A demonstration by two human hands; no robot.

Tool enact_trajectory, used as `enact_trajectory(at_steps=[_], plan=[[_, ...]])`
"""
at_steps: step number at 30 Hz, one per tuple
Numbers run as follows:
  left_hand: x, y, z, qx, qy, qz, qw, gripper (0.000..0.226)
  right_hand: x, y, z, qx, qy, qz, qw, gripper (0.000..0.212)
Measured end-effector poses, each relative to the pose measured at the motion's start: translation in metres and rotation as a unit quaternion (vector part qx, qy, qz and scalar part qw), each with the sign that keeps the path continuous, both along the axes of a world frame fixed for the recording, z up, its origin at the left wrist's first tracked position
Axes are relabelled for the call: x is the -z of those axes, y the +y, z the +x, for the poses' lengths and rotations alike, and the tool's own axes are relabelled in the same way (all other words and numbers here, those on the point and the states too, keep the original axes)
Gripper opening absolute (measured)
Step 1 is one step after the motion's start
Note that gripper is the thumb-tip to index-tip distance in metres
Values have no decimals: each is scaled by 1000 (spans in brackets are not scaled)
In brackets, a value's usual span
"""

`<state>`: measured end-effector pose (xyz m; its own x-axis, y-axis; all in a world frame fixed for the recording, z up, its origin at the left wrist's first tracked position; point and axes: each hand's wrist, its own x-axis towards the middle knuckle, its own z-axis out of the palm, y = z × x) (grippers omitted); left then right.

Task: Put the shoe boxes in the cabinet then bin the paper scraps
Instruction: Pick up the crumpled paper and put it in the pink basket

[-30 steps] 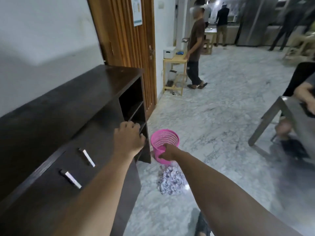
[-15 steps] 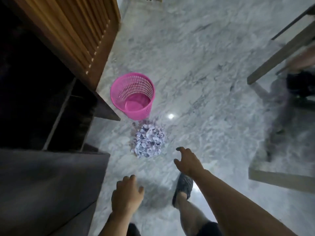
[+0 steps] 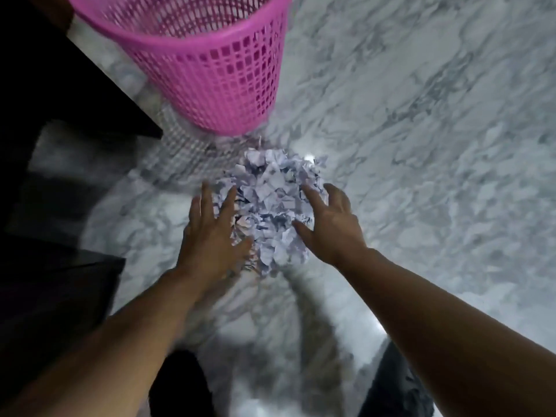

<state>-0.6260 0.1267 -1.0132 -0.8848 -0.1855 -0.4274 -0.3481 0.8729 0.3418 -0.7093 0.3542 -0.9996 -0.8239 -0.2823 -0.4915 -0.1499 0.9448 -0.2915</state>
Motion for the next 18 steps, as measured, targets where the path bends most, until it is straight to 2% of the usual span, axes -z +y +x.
enact_trajectory(at_steps=[3,6,11,13,15,18], plan=[[45,-18,-30,46,41,23,998,107,47,-17,-22,-20,29,17,999,96],[68,-23,-50,105,64,20,992,107,72,-25,-39,-46,48,17,998,101],[87,-15,-64,130,120,1,984,86,90,-31,-48,-97,85,41,991,83],[86,-12,-69,165,116,-21,979,70,88,-35,-45,-83,64,29,994,76],[77,-11,-80,186,111,-14,976,57,82,-36,-43,-66,50,0,997,60],[59,-12,-95,153,136,26,978,32,73,-31,-40,-36,44,-30,998,46]])
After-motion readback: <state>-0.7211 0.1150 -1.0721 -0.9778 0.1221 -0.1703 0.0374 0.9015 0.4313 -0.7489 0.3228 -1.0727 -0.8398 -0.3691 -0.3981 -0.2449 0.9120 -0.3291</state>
